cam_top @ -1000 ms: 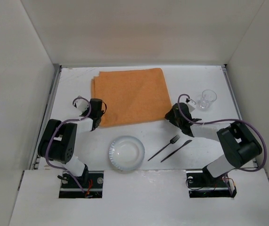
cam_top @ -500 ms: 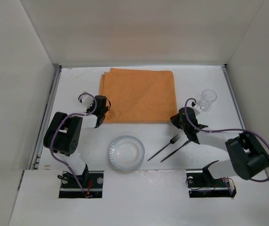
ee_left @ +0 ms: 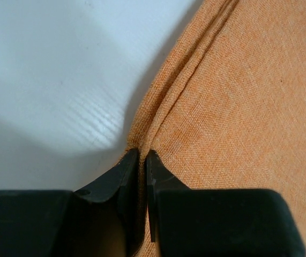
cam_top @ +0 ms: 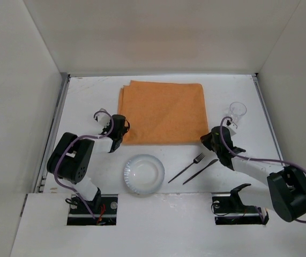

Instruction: Set the dinner table for one person

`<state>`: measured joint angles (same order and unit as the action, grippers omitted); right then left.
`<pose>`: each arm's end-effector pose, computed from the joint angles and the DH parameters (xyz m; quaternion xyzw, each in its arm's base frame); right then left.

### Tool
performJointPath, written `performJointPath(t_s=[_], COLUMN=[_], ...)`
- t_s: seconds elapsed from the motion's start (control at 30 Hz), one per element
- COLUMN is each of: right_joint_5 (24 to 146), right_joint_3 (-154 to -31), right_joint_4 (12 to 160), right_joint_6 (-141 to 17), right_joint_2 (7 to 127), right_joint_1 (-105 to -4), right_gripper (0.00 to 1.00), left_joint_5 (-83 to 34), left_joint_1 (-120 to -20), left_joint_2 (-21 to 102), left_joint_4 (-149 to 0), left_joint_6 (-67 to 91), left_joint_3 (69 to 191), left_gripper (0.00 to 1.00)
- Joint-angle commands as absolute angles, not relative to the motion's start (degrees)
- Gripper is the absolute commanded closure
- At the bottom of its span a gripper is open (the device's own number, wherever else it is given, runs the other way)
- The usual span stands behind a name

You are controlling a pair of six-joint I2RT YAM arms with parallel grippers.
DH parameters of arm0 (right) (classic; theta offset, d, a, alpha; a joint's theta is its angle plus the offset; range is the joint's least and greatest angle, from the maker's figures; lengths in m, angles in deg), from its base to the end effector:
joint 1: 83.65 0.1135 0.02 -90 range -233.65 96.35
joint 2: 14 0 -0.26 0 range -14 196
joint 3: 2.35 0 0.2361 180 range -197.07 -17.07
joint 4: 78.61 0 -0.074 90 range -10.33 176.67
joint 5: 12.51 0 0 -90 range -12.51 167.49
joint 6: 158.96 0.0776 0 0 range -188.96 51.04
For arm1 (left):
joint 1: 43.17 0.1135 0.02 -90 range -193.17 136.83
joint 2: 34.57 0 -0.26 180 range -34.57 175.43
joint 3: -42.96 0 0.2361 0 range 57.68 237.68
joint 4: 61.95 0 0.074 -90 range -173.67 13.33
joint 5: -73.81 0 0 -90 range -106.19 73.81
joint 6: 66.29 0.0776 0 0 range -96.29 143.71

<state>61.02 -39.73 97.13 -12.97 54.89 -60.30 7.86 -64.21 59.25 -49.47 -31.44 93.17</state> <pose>0.2365 0.0781 0.1459 0.3102 0.8271 0.1898 0.4286 0.3215 -0.0898 0.1352 -0.3477 0.7843 -0.1538 0.4902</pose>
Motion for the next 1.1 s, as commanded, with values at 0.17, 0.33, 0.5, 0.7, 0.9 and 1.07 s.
performJointPath(t_s=[0.17, 0.33, 0.5, 0.7, 0.9, 1.07], right_joint_5=[62.2, 62.4, 62.0, 59.5, 64.9, 75.5], right_joint_3=[-39.8, -40.4, -42.3, -44.0, -45.5, -46.9], right_joint_4=[96.2, 95.6, 93.6, 89.4, 91.7, 96.8], right_joint_6=[-13.9, -15.3, -18.2, -23.8, -31.9, -32.4], right_joint_2=[53.9, 53.4, 52.5, 47.1, 47.3, 52.4], right_joint_1=[-61.2, -62.9, -63.0, -60.7, -42.9, -30.5], right_gripper=[0.85, 0.77, 0.55, 0.41, 0.37, 0.36], left_joint_5=[8.1, 8.0, 8.5, 8.7, 4.8, 1.9], left_joint_1=[-63.6, -61.5, -59.3, -59.3, -65.0, -68.3], left_joint_2=[53.1, 49.2, 41.7, 34.6, 30.5, 32.4], left_joint_4=[-52.1, -51.4, -51.4, -51.6, -49.2, -44.5], left_joint_6=[-31.2, -30.4, -30.3, -28.1, -24.1, -21.5], left_joint_3=[88.5, 86.3, 83.1, 80.3, 78.4, 77.9], left_gripper=[0.91, 0.74, 0.64, 0.60, 0.61, 0.65])
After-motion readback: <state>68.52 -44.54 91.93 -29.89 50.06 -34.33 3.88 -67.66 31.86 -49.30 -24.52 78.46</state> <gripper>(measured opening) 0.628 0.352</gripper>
